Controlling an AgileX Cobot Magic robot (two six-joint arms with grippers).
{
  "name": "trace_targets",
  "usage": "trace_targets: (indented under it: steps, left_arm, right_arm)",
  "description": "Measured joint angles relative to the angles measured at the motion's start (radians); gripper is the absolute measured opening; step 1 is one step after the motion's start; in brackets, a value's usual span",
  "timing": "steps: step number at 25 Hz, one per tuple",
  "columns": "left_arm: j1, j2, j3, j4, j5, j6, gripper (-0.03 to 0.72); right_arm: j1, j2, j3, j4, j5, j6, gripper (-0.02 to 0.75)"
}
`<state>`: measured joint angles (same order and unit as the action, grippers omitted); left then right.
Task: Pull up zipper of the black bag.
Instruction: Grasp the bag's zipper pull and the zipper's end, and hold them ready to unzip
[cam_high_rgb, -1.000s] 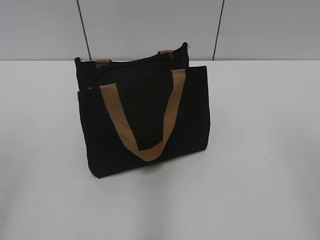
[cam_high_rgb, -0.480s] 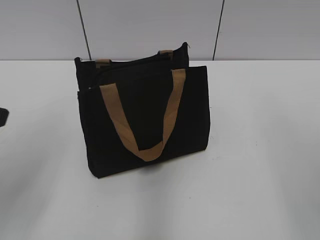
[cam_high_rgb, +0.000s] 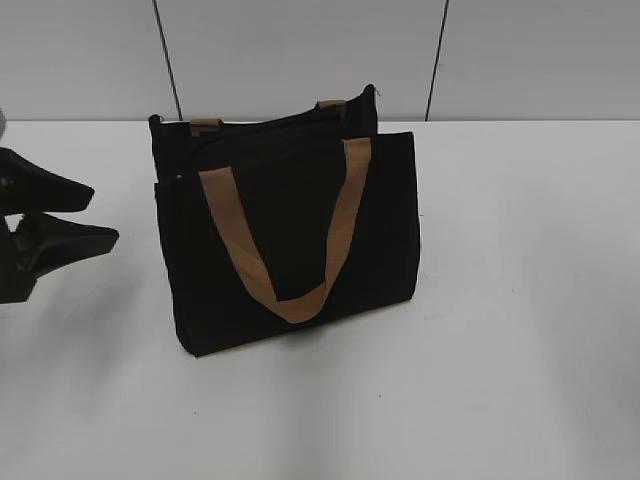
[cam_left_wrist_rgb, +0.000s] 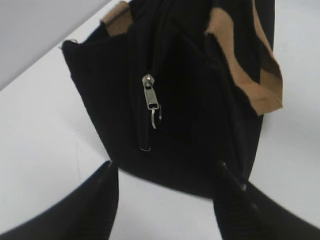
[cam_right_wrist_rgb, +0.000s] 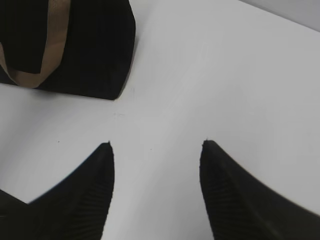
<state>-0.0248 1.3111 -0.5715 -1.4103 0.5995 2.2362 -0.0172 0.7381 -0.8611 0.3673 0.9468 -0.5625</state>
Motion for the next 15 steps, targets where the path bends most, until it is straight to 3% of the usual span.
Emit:
trace_targets:
  steps: [3,6,11,15]
  left_arm:
    - [0.0,0.121,-0.009,-0.145,0.009,0.183,0.44]
    - [0.0,0.216,-0.045,-0.222,0.037,0.282,0.439]
    - [-0.014,0.336,-0.111,-0.243,0.047,0.309,0.439]
    - [-0.09,0.401,-0.158,-0.251,-0.017,0.311,0.439]
  right_arm:
    - [0.0,0.0,0.0,0.001,-0.014,-0.001,0.43]
    - [0.0,0.0,0.0,0.001,-0.015,-0.002,0.43]
    - [0.0,0.0,0.0,0.001,-0.015,-0.002,0.429]
    - [0.0,0.0,0.0,0.001,-0.015,-0.004,0.428]
